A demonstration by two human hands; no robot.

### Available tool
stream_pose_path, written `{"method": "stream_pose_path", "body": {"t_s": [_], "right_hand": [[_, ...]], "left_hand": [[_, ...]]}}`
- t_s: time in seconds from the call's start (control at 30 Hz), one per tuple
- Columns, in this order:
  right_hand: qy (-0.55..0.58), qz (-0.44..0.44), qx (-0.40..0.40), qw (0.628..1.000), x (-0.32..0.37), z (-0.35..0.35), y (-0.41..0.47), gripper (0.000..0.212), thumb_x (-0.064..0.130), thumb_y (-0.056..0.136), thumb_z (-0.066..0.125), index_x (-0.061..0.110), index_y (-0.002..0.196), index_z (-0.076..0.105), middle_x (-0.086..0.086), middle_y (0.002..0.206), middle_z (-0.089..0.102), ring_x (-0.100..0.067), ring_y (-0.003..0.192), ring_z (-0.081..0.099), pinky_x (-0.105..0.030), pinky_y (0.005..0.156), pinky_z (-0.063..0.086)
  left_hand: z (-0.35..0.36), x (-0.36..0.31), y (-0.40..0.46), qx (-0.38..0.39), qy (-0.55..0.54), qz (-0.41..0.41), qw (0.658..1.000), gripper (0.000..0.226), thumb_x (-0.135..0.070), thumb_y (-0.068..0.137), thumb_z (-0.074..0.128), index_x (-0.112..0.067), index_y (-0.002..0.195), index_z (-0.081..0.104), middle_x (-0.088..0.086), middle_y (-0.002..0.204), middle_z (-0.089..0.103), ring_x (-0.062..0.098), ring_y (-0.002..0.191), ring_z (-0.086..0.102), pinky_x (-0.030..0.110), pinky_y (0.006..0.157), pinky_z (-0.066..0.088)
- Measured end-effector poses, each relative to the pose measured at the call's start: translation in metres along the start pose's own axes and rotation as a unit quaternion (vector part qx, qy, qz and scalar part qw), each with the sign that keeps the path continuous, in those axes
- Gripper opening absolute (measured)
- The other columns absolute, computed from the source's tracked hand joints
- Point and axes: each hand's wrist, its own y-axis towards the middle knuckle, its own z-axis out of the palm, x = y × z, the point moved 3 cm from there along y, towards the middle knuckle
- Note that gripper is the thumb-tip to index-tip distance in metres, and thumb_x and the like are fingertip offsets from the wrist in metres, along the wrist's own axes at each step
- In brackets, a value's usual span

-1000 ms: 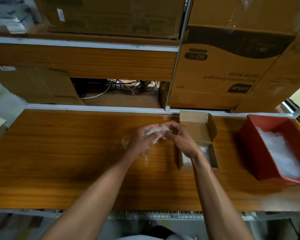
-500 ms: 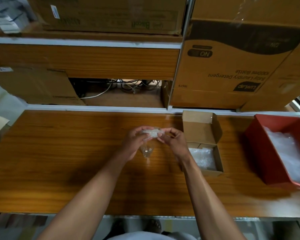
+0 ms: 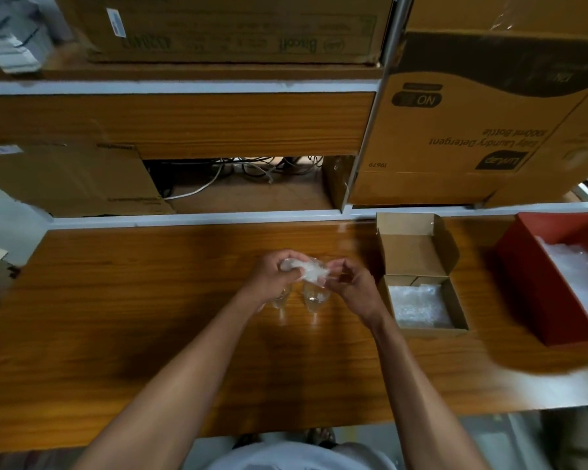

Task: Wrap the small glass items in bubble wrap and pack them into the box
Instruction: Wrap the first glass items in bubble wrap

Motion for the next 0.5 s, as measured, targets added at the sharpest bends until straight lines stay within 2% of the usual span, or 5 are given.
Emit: {"method": "stream_pose_path", "body": {"t_s": [0.13, 0.2, 0.27, 0.37, 0.5], "right_hand": [[-0.134, -0.008, 0.008, 0.991, -0.002, 0.002, -0.005, 0.059, 0.021, 0.080, 0.092, 0.032, 0.129, 0.061, 0.018, 0.120, 0.068, -0.005, 0.111, 0.066, -0.032, 0.094, 0.058], [-0.213, -0.001, 0.015, 0.977, -0.005, 0.005, -0.007, 0.082, 0.029, 0.076, 0.095, 0.029, 0.146, 0.052, 0.014, 0.138, 0.057, -0.006, 0.120, 0.058, -0.031, 0.100, 0.052], [-0.293, 0.000, 0.032, 0.956, -0.011, 0.010, -0.008, 0.093, 0.037, 0.074, 0.095, 0.026, 0.153, 0.046, 0.007, 0.145, 0.051, -0.010, 0.128, 0.049, -0.030, 0.103, 0.045], [-0.330, -0.002, 0.036, 0.943, -0.016, 0.019, -0.009, 0.093, 0.033, 0.072, 0.096, 0.021, 0.152, 0.049, -0.002, 0.145, 0.052, -0.016, 0.133, 0.046, -0.023, 0.101, 0.035], [-0.344, 0.001, 0.014, 0.939, -0.024, 0.022, -0.011, 0.078, 0.034, 0.075, 0.094, 0.021, 0.143, 0.058, -0.004, 0.139, 0.056, -0.022, 0.129, 0.053, -0.027, 0.100, 0.041]], "left_hand": [[-0.004, 0.009, 0.007, 0.012, 0.069, 0.010, 0.998, 0.033, -0.006, 0.095, 0.074, -0.034, 0.114, 0.073, -0.011, 0.115, 0.071, 0.008, 0.103, 0.067, 0.031, 0.086, 0.062], [-0.003, 0.011, 0.011, 0.019, 0.122, 0.018, 0.992, 0.029, -0.010, 0.095, 0.075, -0.035, 0.109, 0.074, -0.009, 0.114, 0.072, 0.013, 0.105, 0.068, 0.038, 0.091, 0.061], [0.000, 0.012, 0.013, 0.024, 0.182, 0.033, 0.982, 0.024, -0.013, 0.095, 0.076, -0.034, 0.107, 0.075, -0.009, 0.112, 0.073, 0.013, 0.103, 0.068, 0.032, 0.087, 0.057], [0.007, 0.012, 0.015, 0.024, 0.263, 0.078, 0.961, 0.025, -0.013, 0.094, 0.076, -0.033, 0.109, 0.076, -0.011, 0.113, 0.068, 0.011, 0.105, 0.063, 0.025, 0.085, 0.047], [0.018, 0.014, 0.015, 0.071, 0.328, 0.151, 0.930, 0.027, -0.005, 0.095, 0.074, -0.025, 0.114, 0.076, -0.005, 0.116, 0.057, 0.012, 0.108, 0.053, 0.008, 0.081, 0.039]]}}
